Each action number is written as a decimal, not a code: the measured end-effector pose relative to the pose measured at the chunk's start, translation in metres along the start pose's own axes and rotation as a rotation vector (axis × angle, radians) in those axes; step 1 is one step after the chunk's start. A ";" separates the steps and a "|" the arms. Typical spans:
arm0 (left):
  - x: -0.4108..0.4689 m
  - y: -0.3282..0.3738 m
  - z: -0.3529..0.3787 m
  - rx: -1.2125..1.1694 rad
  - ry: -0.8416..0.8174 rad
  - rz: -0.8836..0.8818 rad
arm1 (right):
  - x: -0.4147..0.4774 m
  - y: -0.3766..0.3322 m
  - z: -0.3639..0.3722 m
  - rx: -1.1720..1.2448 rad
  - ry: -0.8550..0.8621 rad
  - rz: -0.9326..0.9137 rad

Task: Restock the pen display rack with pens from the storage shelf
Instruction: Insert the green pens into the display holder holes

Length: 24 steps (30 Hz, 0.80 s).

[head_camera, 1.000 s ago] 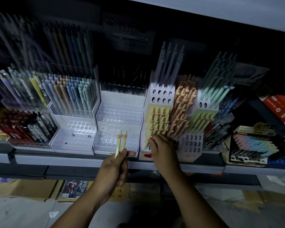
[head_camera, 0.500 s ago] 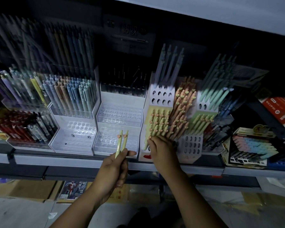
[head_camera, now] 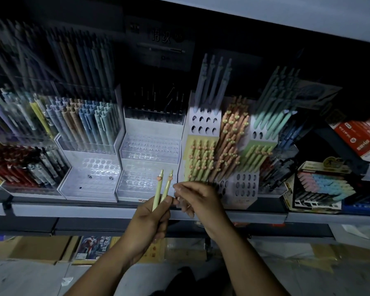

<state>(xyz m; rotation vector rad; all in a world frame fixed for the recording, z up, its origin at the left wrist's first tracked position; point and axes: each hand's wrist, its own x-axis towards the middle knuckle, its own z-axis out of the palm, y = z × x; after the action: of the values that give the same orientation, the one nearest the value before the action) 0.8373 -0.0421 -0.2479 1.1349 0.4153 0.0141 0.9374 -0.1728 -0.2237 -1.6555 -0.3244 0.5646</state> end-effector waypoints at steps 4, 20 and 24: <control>0.000 -0.003 0.000 0.044 -0.046 0.006 | -0.001 -0.003 0.002 0.038 -0.049 0.010; 0.001 -0.003 -0.008 -0.012 -0.004 -0.038 | 0.016 0.001 -0.045 0.023 0.454 -0.232; 0.003 -0.002 -0.010 -0.170 -0.051 -0.137 | 0.018 0.011 -0.048 -0.250 0.506 -0.321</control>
<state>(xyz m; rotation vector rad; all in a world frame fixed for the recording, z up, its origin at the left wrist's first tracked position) 0.8365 -0.0337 -0.2542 0.9362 0.4367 -0.0975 0.9766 -0.2056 -0.2335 -1.8719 -0.2846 -0.1467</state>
